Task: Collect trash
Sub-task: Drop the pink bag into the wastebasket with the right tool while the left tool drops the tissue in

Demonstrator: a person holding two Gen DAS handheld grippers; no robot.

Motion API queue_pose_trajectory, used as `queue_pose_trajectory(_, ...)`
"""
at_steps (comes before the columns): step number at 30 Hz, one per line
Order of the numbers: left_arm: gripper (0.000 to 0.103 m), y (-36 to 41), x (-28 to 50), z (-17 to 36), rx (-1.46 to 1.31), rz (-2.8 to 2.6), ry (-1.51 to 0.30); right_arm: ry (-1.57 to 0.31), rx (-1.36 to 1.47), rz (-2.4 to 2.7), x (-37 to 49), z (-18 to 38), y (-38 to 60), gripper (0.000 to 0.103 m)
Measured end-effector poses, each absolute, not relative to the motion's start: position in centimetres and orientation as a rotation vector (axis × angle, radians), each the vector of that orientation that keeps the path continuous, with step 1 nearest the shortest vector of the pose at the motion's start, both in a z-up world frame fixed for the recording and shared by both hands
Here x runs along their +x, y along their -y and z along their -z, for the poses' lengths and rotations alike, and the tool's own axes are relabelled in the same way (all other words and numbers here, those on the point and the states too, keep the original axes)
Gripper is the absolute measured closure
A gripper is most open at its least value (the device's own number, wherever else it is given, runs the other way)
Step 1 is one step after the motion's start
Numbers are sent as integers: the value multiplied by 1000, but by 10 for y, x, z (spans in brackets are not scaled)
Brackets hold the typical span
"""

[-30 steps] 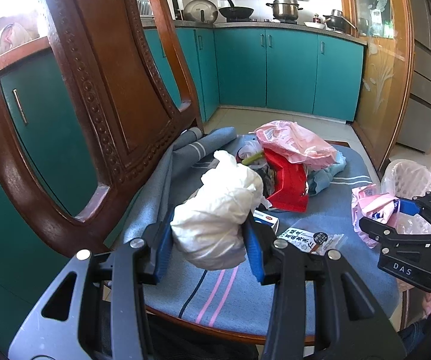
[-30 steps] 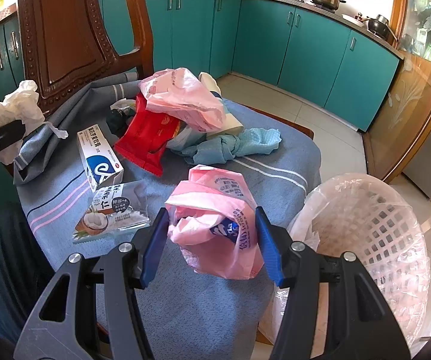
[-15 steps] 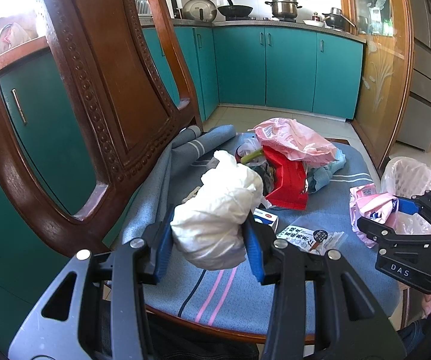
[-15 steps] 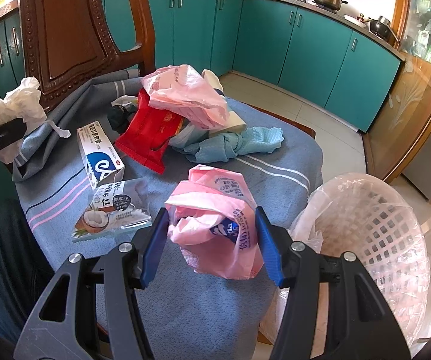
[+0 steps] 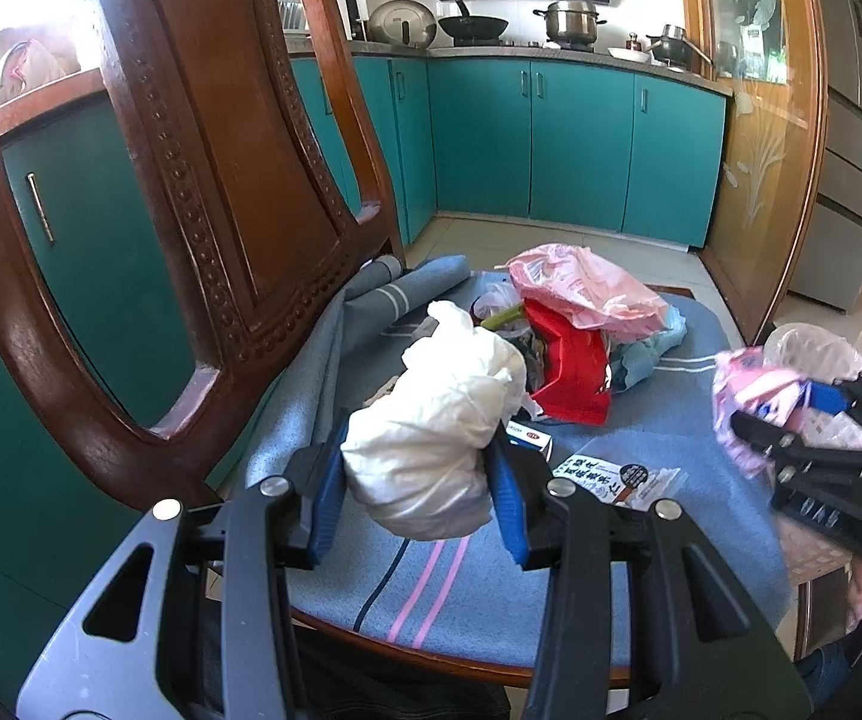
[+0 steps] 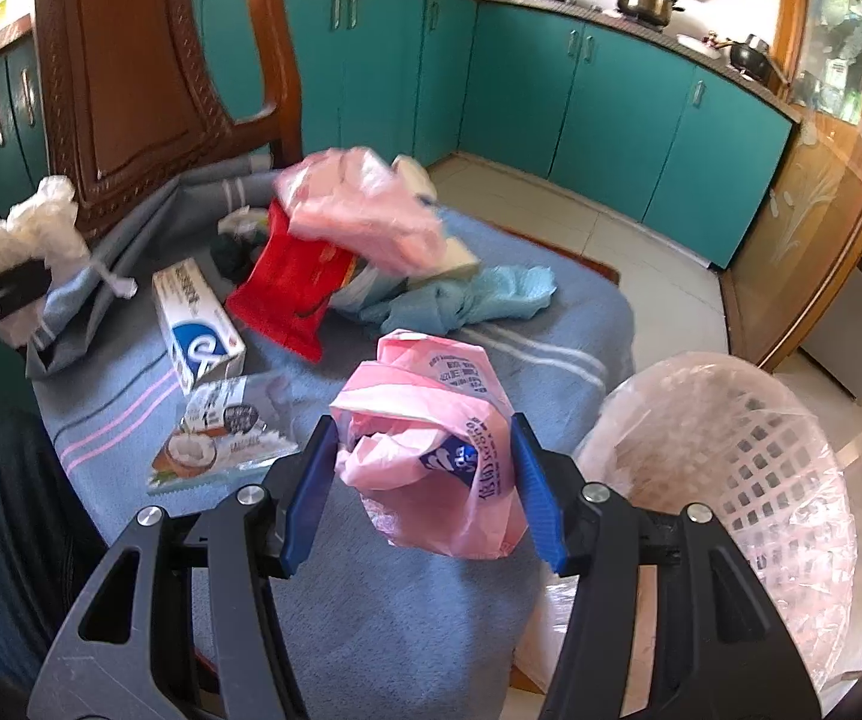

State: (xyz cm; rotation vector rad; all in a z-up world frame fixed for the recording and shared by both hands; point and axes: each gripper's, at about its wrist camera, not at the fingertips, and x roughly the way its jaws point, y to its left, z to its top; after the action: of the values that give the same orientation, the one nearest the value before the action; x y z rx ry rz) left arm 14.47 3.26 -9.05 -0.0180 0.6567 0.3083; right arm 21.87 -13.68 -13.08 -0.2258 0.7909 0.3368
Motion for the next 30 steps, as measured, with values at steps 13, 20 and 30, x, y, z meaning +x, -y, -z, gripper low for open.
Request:
queue_pose_trajectory(13, 60, -18, 146, 72, -57, -209, -622, -635, 50, -121, 213, 76, 269, 46)
queue_pose_trajectory(20, 60, 30, 167, 67, -65, -19, -629, -755, 132, 45, 215, 106, 332, 46)
queue_pose_trajectory(30, 60, 117, 199, 78, -14, 205, -678, -721, 223, 134, 209, 107, 357, 15)
